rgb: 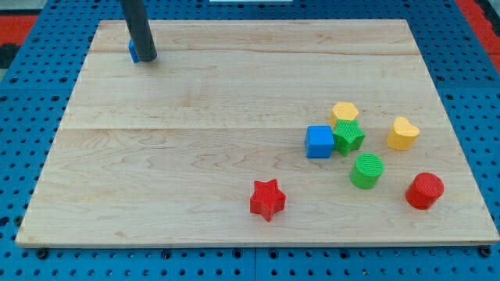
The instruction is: Point your arm at blue cube
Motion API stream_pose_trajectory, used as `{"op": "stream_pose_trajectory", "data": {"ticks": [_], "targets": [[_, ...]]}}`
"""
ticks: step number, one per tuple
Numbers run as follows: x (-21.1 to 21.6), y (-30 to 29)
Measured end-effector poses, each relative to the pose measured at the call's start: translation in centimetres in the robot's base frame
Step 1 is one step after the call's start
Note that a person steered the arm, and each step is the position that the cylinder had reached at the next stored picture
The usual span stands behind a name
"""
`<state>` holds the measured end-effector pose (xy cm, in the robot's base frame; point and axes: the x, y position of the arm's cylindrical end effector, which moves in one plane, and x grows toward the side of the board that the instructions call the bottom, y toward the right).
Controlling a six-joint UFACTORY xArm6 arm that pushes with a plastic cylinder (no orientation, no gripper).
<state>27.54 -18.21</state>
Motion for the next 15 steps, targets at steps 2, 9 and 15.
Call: {"op": "stream_pose_trajectory", "data": {"ticks": [2,9,15], "targets": [[-3.3,-0.1],[11.9,10.4],[23.1,29.2]]}}
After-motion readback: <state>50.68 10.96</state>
